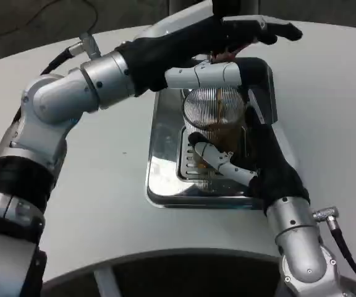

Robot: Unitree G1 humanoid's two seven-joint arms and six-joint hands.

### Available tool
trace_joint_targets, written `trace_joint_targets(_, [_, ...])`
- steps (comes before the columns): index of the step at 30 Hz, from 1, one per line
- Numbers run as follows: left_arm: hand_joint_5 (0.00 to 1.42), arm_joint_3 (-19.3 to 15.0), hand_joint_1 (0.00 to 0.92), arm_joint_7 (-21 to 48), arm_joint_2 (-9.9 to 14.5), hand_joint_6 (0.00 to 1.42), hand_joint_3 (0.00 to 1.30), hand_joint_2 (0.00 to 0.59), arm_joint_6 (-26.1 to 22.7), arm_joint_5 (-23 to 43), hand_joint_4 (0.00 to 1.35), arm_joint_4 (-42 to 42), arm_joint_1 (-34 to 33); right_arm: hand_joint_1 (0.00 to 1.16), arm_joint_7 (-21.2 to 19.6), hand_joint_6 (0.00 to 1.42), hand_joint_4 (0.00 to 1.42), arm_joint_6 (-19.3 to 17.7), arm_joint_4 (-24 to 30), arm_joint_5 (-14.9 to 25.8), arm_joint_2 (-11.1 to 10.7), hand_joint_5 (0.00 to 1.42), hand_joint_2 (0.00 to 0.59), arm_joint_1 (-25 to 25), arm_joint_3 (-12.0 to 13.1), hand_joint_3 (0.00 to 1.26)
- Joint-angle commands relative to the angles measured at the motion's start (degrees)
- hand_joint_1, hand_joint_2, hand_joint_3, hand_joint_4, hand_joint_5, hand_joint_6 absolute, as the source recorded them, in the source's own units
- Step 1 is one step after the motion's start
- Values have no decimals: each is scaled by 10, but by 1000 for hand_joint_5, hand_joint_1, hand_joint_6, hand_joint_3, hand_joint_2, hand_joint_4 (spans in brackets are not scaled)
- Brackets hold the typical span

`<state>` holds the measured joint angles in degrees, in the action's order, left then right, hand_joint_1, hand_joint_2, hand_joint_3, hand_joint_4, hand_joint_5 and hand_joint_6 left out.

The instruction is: Grasp the cup under the faucet to collect the drink, then remove the cup.

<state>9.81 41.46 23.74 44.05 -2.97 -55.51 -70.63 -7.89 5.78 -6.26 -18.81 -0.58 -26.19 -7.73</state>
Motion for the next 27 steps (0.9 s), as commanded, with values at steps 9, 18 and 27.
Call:
trace_joint_targets(9, [133,10,0,16,4,77,219,65,-9,-23,121,-13,-1,680,-15,0,0,-14,-33,7,16,4,236,-20,-5,0])
trace_joint_targets(18, [133,13,0,15,6,77,222,71,-4,-27,124,-11,-2,683,-34,0,0,-14,-40,3,24,11,232,-20,-8,0])
trace_joint_targets(27, [133,19,0,12,7,82,227,72,3,-34,124,-7,-2,689,-44,0,0,-13,-48,1,29,14,227,-23,-10,0])
